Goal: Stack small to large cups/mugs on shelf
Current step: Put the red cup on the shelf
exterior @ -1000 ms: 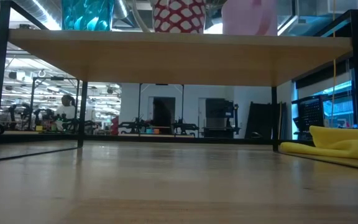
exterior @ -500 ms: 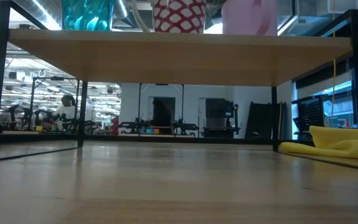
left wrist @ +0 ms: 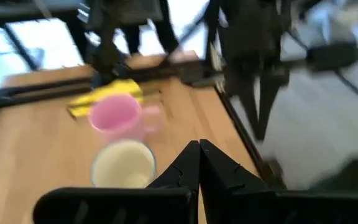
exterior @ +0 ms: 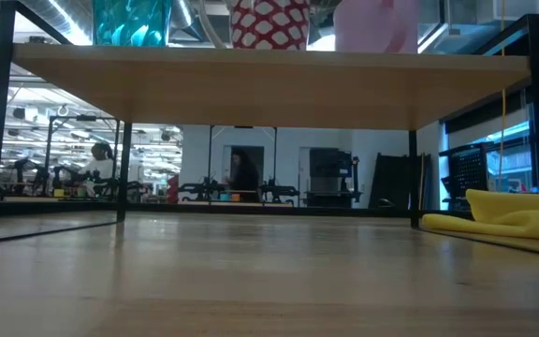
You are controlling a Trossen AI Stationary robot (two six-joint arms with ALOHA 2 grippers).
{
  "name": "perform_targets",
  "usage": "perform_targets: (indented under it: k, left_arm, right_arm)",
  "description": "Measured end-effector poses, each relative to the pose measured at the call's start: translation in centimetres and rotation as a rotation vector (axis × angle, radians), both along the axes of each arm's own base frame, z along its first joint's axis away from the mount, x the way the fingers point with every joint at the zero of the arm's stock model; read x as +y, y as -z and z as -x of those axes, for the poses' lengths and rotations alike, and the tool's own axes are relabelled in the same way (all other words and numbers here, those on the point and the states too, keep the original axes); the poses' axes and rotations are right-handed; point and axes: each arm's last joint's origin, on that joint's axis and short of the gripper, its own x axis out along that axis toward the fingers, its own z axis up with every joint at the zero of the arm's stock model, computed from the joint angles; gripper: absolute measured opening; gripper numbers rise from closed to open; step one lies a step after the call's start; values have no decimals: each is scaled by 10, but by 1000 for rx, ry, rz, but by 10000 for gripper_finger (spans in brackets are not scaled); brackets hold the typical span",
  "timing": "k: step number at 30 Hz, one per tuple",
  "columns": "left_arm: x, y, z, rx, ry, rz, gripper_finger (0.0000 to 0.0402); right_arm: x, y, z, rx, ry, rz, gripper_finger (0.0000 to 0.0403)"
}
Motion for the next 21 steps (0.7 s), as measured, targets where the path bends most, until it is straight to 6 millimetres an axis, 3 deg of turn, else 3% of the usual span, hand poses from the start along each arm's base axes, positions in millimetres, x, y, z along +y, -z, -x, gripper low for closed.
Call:
perform_targets:
  k: [5,10,17,21]
  left_arm:
    - [13,22,-10,170,103,-138,0]
    - [29,30,-29,176,143,-235,0]
    - [62,32,-55,90,104,-360,0]
    - [83,45,-65,172,75,-399,0]
  right_arm:
    - [0,0,-16,-65,-27,-95,3]
    - [1,4,-18,-20,-79,-163,3]
    - [9,6,-9,4,-138,-4,3]
    - [3,8,-4,43,-87,97,3]
